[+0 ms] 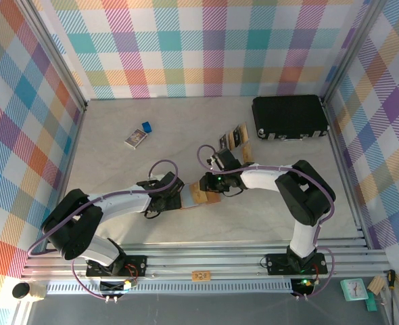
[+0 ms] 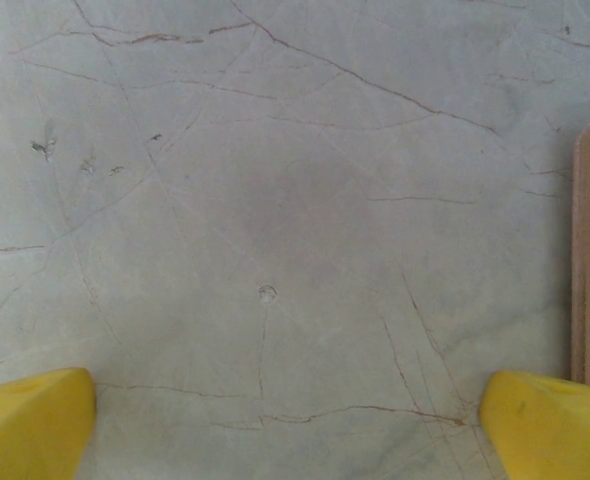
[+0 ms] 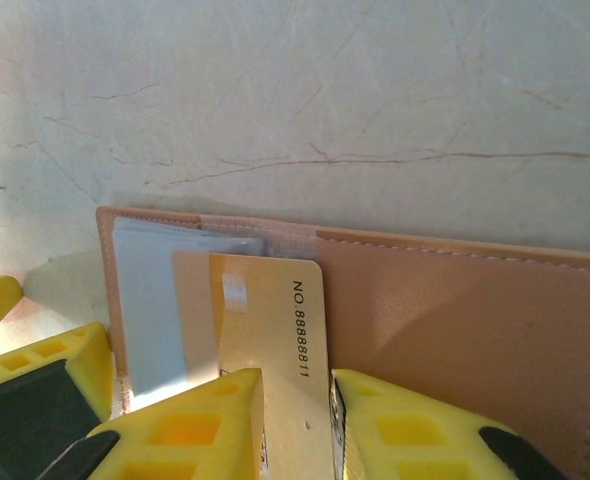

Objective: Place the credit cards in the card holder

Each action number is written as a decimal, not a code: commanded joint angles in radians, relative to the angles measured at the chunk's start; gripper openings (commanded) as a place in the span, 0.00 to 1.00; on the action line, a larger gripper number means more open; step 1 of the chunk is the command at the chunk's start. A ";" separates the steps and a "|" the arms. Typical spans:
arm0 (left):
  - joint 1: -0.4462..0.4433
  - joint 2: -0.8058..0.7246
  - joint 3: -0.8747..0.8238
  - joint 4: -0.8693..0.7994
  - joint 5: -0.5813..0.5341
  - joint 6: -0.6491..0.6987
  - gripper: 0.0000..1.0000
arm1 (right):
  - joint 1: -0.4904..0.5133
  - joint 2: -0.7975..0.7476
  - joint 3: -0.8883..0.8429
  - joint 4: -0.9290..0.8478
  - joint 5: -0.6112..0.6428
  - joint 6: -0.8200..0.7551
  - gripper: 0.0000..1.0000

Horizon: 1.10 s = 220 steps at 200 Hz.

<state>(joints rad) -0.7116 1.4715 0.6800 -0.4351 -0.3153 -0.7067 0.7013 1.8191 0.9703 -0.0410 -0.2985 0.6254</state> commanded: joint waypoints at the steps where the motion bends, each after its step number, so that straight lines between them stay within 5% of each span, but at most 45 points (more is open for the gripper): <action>1: 0.010 0.066 -0.017 0.061 0.025 0.006 1.00 | 0.013 -0.017 -0.004 0.023 -0.043 0.019 0.25; 88: 0.009 0.078 -0.019 0.072 0.030 0.006 1.00 | 0.005 -0.095 0.018 -0.108 0.065 -0.067 0.33; 135: 0.009 0.087 -0.022 0.075 0.029 0.006 1.00 | 0.004 -0.025 0.075 -0.183 0.103 -0.104 0.09; 220: 0.009 0.098 -0.022 0.084 0.034 0.008 1.00 | 0.015 0.056 0.109 -0.163 0.072 -0.088 0.03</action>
<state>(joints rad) -0.7116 1.4918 0.6857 -0.4355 -0.3149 -0.7063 0.7074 1.8519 1.0466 -0.1898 -0.2104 0.5404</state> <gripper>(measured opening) 0.997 0.065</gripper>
